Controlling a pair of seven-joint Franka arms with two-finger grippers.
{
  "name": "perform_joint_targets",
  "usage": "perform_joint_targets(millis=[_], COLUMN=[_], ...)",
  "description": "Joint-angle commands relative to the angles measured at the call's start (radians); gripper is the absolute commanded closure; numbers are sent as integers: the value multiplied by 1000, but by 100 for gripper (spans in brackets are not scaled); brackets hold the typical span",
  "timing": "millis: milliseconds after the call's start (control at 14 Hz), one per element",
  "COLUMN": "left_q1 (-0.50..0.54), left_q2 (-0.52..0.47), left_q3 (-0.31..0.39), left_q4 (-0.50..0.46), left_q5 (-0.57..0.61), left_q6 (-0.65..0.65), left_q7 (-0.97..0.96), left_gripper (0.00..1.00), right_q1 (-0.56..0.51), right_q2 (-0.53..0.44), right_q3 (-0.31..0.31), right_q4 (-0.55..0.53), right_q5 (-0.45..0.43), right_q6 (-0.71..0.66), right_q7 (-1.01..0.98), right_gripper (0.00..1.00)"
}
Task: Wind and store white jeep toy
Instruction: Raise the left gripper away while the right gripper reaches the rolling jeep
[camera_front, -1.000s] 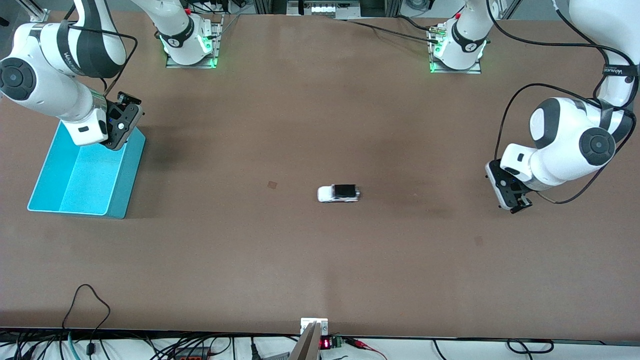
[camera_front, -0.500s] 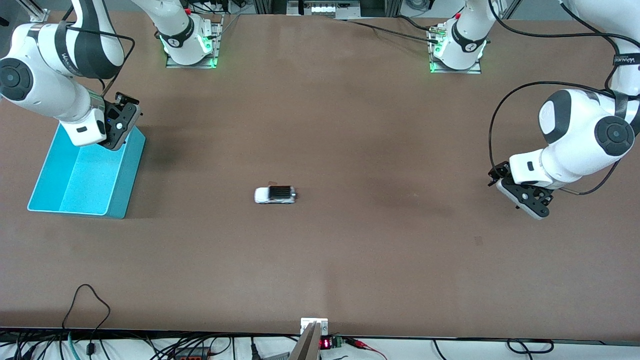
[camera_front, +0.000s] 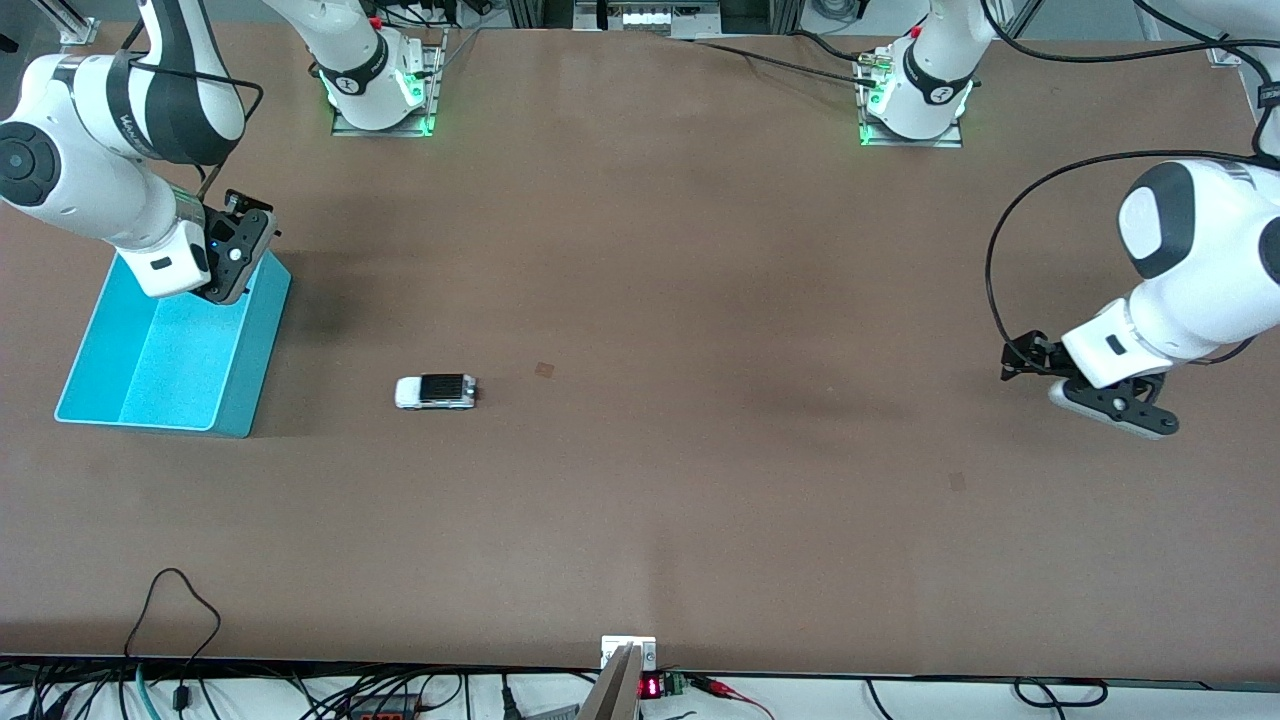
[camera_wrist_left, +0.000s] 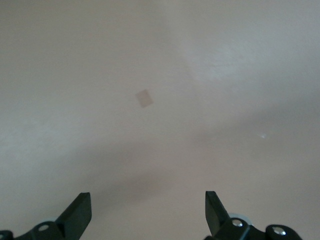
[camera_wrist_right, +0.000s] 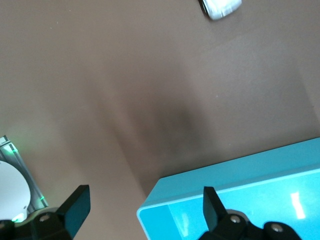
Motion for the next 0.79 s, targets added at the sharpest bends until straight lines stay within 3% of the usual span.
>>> perform_joint_targets(millis=[0, 286, 714], left_q1=[-48, -39, -54], left_q2=[-35, -63, -124], left_q3=[81, 86, 89], left_q4=[22, 30, 76], left_q5=[-59, -58, -52], left_q6=[-56, -71, -175], left_q7=[-86, -96, -235], left_gripper=[0, 0, 0], right_q1=[-21, -15, -13], right_q2=[43, 115, 249], right_q3=[4, 6, 6], right_q4=[60, 126, 135], right_q5=[-2, -3, 0], right_q6=[3, 38, 260], right_q7=[-74, -154, -262], right_gripper=[0, 0, 0])
